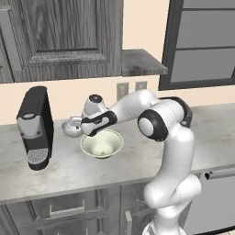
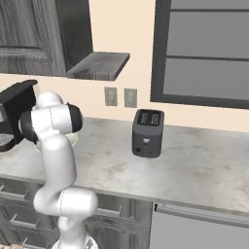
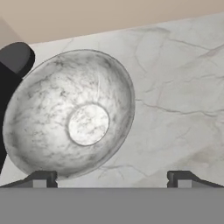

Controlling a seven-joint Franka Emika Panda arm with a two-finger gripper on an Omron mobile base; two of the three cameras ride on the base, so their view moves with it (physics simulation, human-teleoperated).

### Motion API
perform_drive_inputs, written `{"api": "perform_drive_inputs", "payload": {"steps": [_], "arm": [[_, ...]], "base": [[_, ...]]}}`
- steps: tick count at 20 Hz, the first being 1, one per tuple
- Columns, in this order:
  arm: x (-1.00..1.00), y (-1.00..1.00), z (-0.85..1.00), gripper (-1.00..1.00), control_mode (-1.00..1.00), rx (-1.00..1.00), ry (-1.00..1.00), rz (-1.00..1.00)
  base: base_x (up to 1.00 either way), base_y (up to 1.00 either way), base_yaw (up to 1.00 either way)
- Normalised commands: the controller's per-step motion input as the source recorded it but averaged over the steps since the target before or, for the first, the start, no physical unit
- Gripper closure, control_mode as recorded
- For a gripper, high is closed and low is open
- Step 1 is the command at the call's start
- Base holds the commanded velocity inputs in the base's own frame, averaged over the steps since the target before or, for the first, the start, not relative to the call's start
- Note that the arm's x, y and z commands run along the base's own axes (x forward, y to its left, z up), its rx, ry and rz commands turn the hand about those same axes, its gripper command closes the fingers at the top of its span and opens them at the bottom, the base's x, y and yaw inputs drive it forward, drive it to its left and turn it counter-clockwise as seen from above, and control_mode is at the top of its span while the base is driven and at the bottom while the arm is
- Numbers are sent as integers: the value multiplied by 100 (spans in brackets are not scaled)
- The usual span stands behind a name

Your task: Pick up the bowls on the counter and stack them on top of one another in the open cabinet. Place the smaller bowl on top of the larger bowl.

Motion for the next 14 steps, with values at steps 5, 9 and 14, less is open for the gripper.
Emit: {"api": "perform_drive_inputs", "payload": {"steps": [5, 9, 14], "arm": [[31, 0, -15, -100, -100, -1, 0, -3], [37, 0, -6, -100, -100, 0, 0, -3], [30, 0, -6, -100, -100, 0, 0, -2]], "base": [[0, 0, 0], [0, 0, 0], [0, 0, 0]]}}
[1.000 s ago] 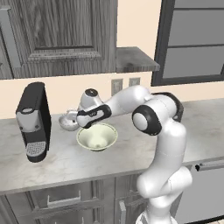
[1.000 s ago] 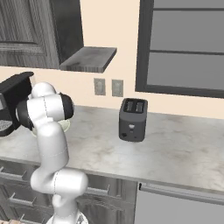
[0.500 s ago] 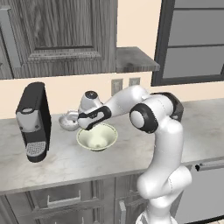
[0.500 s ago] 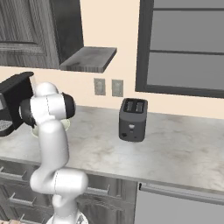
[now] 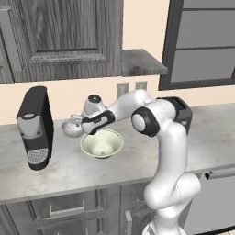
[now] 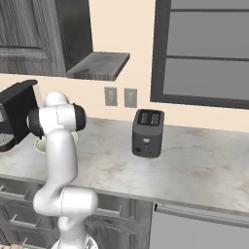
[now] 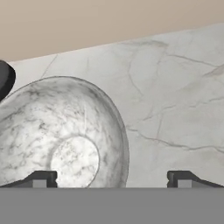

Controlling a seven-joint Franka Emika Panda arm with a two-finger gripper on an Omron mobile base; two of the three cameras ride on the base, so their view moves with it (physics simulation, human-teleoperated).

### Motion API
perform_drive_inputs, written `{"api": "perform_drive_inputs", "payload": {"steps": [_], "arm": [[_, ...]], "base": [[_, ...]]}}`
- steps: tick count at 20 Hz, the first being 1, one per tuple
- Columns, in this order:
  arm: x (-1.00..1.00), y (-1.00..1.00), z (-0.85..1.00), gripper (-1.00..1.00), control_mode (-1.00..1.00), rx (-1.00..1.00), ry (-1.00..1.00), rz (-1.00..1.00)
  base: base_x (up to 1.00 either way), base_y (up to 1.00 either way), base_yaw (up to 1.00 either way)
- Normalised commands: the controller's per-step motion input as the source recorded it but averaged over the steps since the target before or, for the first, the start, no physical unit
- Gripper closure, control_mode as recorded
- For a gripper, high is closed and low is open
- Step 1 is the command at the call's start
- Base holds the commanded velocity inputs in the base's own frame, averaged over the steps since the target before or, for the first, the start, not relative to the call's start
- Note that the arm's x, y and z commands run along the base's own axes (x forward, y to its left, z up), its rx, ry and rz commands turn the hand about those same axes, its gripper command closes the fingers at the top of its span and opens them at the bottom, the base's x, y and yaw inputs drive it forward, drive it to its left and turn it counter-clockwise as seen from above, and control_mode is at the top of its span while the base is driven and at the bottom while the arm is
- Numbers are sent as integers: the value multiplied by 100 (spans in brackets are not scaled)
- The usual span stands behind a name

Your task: Pick up the bowls on the counter and stack them on top of one another in the open cabinet. Place the smaller bowl on top of the larger bowl.

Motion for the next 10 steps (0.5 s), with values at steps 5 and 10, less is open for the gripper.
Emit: {"api": "perform_drive_inputs", "payload": {"steps": [5, 10], "arm": [[26, 0, -18, -100, -100, 0, 0, -1], [24, 6, -23, -100, -100, 0, 0, -1]], "base": [[0, 0, 0], [0, 0, 0]]}}
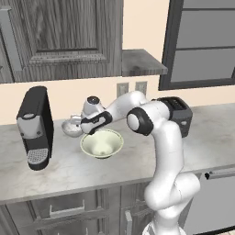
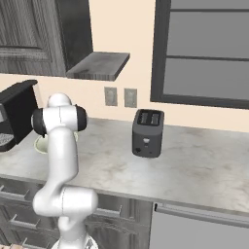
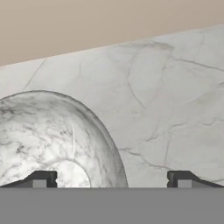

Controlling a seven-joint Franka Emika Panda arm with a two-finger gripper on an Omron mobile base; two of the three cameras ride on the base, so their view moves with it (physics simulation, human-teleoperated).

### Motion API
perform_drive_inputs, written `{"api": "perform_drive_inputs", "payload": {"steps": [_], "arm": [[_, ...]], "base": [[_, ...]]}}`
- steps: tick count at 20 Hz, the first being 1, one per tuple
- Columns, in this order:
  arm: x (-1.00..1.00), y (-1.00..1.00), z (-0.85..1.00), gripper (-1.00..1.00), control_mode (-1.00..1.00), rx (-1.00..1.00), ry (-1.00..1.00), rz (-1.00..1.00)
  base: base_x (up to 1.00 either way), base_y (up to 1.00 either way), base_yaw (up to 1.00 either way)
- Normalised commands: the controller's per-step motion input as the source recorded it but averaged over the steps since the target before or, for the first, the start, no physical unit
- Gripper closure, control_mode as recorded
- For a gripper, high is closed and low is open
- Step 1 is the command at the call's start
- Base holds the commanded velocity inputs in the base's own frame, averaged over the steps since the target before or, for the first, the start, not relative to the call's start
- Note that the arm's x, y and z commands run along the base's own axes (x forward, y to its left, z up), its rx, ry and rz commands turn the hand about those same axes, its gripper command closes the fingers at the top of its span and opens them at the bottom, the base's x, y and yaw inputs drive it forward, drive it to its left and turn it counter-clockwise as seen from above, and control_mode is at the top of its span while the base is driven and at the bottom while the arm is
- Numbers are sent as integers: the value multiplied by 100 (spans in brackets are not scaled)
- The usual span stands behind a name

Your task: Pick up the bowls on the counter and stack them on top of one another in the open cabinet. Place the smaller bowl on top of the larger bowl.

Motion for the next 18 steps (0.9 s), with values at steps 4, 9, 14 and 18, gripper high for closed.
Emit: {"api": "perform_drive_inputs", "payload": {"steps": [4, 9, 14, 18], "arm": [[5, 12, -16, 100, -100, 0, 0, -1], [-2, 2, -1, 100, -100, 0, 0, -5], [-29, 0, 2, 100, -100, 0, 0, -6], [-37, 0, 9, 100, -100, 0, -2, -4]], "base": [[0, 0, 0], [0, 0, 0], [0, 0, 0], [0, 0, 0]]}}
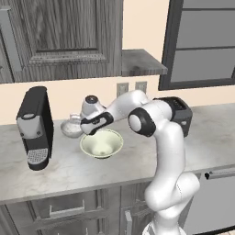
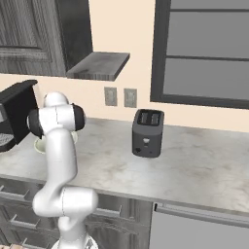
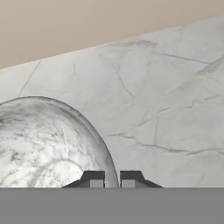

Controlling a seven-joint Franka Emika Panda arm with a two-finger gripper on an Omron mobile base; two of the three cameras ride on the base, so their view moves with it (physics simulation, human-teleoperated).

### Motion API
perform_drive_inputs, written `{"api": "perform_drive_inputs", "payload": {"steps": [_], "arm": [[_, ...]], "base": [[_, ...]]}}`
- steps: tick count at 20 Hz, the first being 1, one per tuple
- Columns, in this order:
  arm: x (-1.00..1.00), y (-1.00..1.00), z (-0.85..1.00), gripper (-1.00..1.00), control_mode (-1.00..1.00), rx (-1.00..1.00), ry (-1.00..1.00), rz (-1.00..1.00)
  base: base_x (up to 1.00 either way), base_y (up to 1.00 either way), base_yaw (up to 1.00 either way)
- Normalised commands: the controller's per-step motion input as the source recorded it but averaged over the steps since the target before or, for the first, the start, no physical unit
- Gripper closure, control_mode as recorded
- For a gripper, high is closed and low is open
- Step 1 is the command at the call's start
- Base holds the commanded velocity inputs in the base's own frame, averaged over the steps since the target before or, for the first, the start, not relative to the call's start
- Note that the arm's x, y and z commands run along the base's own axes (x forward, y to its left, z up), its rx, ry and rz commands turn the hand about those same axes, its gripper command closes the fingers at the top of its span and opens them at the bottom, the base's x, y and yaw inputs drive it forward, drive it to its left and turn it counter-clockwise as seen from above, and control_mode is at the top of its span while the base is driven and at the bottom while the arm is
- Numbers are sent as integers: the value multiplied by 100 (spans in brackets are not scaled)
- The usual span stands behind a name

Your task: Pick up the bowls on the counter and stack them on top of one another in the open cabinet. Place the smaller bowl on top of the larger bowl.

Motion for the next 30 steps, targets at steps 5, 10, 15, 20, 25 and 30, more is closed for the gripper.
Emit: {"api": "perform_drive_inputs", "payload": {"steps": [5, 10, 15, 20, 25, 30], "arm": [[-36, 0, 55, 100, -100, 0, -9, -9], [-21, 0, 90, 100, -100, 0, -13, -13], [-62, -9, 52, 100, -100, 5, -4, -12], [-100, -32, 15, 100, -100, 13, 0, -12], [-91, -53, 4, 100, -100, 12, 0, -14], [-37, -56, -2, 100, -100, 5, 0, -11]], "base": [[0, 0, 0], [0, 0, 0], [0, 0, 0], [0, 0, 0], [0, 0, 0], [0, 0, 0]]}}
